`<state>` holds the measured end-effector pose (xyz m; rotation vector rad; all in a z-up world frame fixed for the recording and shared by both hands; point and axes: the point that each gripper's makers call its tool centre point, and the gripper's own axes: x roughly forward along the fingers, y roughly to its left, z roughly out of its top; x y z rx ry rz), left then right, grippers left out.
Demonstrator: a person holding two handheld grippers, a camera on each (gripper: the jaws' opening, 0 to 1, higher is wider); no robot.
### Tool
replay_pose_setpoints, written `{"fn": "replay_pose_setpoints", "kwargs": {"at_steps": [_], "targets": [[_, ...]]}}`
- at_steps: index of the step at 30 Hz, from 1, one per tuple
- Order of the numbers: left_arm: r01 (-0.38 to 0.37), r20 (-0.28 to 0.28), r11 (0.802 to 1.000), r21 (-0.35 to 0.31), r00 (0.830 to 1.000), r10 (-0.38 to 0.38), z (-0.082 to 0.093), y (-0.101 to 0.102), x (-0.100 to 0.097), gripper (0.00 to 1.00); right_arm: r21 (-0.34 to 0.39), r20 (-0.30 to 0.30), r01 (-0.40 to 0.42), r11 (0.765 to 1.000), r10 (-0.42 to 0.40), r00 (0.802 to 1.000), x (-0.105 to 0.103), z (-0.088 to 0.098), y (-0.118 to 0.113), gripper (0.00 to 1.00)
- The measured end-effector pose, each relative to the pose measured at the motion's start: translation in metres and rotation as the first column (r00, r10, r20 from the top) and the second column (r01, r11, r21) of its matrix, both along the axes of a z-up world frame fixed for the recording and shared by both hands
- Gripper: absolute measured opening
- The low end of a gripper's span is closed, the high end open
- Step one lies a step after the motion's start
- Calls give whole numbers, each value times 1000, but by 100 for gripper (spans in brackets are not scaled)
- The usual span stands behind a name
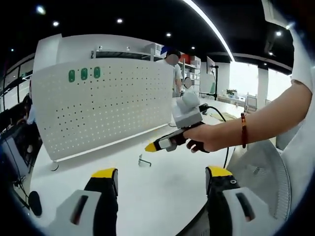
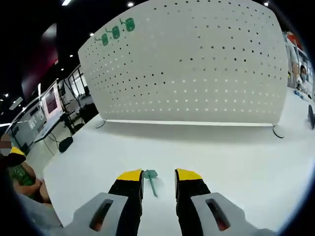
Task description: Insert the hook assembly into the mounting plate slot until the hook locks in place.
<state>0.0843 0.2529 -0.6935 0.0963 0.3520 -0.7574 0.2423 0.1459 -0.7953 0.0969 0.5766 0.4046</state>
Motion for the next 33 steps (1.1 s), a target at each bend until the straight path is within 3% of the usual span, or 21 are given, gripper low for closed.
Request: {"fn": "replay_pose_setpoints", "kwargs": {"at_steps": [10,33], "targets": [[-5,-6,999,-31,1000,5,1,1,2,75,-21,-50,-32,999,31,998,-12,-21,6,23],[-4,-34,1000,-5,999,4,-10,7,5,74,-57,-105,-64,996,58,993,-13,-48,16,20]]}}
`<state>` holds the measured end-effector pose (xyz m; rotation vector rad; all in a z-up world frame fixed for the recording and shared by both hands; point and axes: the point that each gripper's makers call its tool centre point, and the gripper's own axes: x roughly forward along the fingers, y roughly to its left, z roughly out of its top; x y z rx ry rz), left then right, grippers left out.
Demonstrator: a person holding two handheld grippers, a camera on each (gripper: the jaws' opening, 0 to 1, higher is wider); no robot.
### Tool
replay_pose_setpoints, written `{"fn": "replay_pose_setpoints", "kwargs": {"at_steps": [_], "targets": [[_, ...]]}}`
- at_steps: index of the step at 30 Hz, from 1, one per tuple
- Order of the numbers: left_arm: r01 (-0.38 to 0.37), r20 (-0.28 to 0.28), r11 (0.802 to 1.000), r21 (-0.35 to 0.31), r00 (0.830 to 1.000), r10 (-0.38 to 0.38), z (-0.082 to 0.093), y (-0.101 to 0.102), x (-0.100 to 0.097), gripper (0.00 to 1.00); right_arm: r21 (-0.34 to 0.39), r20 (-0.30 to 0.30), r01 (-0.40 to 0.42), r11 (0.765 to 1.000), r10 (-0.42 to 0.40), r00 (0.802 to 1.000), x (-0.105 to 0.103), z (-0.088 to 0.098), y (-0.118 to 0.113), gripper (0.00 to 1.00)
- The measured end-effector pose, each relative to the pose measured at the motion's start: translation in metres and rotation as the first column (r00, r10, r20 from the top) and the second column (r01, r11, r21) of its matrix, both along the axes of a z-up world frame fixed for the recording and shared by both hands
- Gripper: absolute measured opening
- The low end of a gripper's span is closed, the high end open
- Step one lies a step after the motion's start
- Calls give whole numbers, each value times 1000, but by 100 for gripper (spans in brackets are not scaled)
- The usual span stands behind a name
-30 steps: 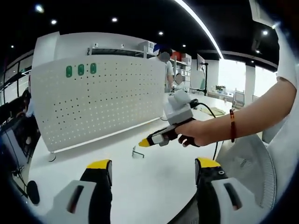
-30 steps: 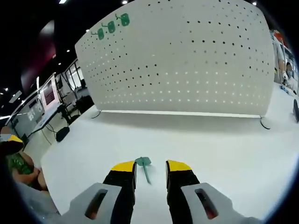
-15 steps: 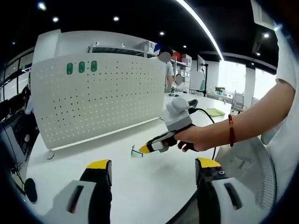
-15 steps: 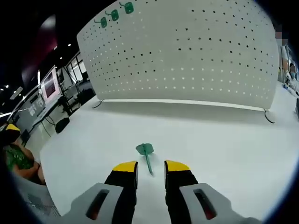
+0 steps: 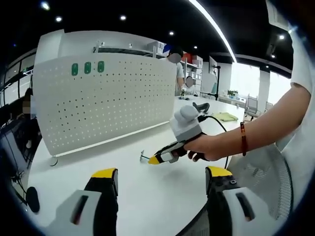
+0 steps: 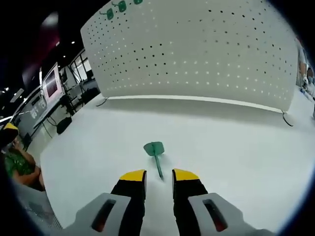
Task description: Insert the hook assembly into the mounting plate slot until the hook locks in place.
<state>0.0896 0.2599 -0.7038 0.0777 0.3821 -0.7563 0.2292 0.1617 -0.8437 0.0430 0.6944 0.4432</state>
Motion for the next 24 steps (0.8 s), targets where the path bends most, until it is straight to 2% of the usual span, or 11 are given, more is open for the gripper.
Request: {"fn": "replay_pose_setpoints", "kwargs": {"at_steps": [8,13,24], "targets": [[-8,-14,1000,2,1000,8,-4,5,1,74,-8,-9,-16,1000,16,1000,4,-6,4,18],[-7,-19,1000,27,1000,7,-9,7,1,74,-7,-12,-17,1000,17,1000,7,-7,5,17],[-14,-26,999,32,1000,15,-12,9,2,73,-13,-2,-28,1000,28,1000,12,-10,6,10]]}}
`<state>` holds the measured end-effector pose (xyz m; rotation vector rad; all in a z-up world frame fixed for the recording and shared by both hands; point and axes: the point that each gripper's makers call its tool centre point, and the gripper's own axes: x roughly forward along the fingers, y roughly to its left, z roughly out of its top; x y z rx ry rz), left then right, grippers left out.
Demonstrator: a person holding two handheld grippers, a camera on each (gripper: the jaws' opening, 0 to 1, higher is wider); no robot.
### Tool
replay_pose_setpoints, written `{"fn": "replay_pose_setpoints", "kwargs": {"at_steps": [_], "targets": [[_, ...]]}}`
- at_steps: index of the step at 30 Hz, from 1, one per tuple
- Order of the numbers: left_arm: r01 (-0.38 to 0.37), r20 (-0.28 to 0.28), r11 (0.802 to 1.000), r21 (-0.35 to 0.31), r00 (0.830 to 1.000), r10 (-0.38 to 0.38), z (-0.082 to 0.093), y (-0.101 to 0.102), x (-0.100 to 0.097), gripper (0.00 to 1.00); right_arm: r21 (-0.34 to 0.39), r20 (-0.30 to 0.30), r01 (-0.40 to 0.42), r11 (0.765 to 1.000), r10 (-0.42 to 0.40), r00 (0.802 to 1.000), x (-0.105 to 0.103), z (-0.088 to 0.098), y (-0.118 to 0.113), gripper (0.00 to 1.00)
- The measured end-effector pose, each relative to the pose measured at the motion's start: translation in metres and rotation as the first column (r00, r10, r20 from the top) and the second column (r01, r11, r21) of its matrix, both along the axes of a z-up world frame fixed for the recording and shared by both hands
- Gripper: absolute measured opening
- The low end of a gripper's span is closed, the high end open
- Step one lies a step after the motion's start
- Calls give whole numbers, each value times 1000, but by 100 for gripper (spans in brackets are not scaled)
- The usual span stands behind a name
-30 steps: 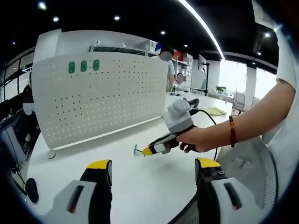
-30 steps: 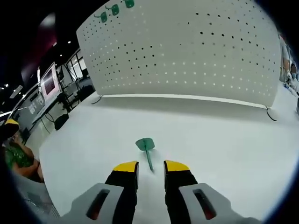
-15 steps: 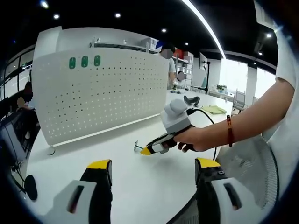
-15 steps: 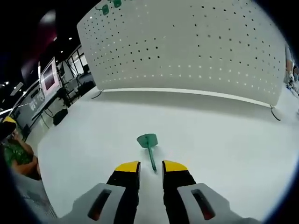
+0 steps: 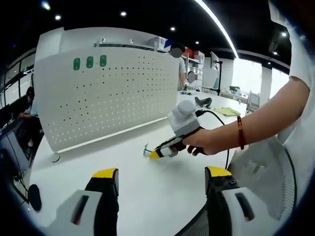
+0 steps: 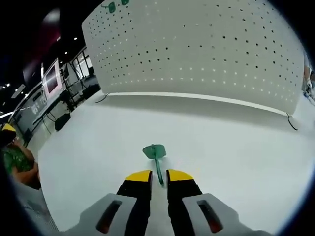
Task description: Insert the hook assembly into the mounting plate slot until the hook locks in place.
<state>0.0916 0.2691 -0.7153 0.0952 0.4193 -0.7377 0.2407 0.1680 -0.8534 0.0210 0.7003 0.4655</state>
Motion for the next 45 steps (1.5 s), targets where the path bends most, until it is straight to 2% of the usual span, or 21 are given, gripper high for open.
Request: {"fn": "replay_pose_setpoints", "kwargs": {"at_steps": [11,13,16,20,24,35,45], "targets": [[-12,-1,1000,3,1000,12,0,3,0,72,-20,10,-20,1000,21,1000,0,-1,2,2],[-13,-2,1000,2,1000,13,-1,4,-1,72,-12,5,-18,1000,18,1000,-1,-1,2,2],[-12,-3,1000,0,1000,12,-1,3,-2,72,-38,10,-30,999,30,999,-3,-1,1,1],[-14,-2,1000,-2,1000,14,-1,3,-2,72,-16,-1,-31,999,31,1000,-4,0,0,1],[-16,-2,1000,-23,1000,16,1,1,-2,71,-14,6,-43,999,43,999,-9,6,-1,1],[6,0,1000,-8,1000,-6,0,-3,-5,71,13,3,-73,997,72,997,-23,16,-4,1],[-1,10,1000,-13,1000,1,3,-5,-4,71,27,45,-136,990,134,990,-36,35,4,1]]}}
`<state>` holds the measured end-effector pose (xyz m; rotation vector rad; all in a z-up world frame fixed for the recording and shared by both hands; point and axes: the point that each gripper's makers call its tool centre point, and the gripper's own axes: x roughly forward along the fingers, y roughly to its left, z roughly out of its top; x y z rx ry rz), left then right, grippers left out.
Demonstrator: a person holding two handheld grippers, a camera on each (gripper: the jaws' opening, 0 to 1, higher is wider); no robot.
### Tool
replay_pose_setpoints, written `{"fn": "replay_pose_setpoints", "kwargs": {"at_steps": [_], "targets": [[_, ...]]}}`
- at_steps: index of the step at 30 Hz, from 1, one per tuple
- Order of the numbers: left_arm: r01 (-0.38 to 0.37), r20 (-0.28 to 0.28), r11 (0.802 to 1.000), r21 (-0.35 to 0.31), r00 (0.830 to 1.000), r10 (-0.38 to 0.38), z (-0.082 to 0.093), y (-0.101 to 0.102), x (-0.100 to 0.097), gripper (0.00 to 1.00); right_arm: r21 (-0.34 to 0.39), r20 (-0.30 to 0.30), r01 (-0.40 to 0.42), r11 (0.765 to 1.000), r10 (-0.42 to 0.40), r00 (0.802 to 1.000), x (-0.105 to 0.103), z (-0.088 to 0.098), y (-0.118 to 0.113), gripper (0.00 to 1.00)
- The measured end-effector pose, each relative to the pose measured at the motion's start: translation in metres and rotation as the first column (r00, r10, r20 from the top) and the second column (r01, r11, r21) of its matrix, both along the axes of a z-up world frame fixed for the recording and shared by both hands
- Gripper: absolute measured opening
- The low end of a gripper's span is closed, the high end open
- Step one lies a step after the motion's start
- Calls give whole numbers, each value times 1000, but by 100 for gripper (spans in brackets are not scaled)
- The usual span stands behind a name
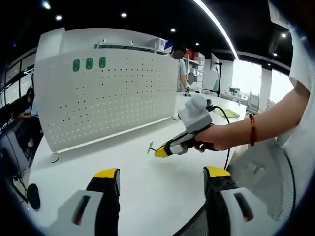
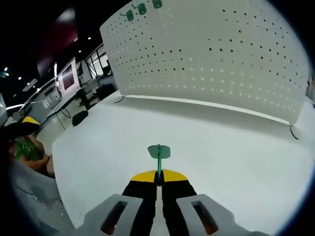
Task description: Insert the hook assembly into the mounting plate slot until the hook locks in place.
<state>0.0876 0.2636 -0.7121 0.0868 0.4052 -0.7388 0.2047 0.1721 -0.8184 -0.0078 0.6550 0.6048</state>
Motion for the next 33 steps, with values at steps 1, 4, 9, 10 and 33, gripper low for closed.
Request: {"fn": "replay_pose_setpoints", "kwargs": {"at_steps": [1,4,9,10,33], "targets": [[0,0,1000,-2,1000,0,0,0,0,70,1,13,-9,1000,9,1000,-1,4,2,1],[-3,4,1000,2,1000,3,1,-1,0,70,-31,49,-57,998,58,997,-4,9,7,1],[2,9,1000,4,1000,-2,3,-3,-1,70,-15,56,-59,998,60,997,-12,14,10,1],[3,11,1000,5,1000,-3,4,-4,-1,69,-21,61,-67,998,68,996,-14,15,11,1],[50,8,999,-11,999,-50,12,-17,-8,53,20,140,-136,991,131,981,-60,53,27,1]]}}
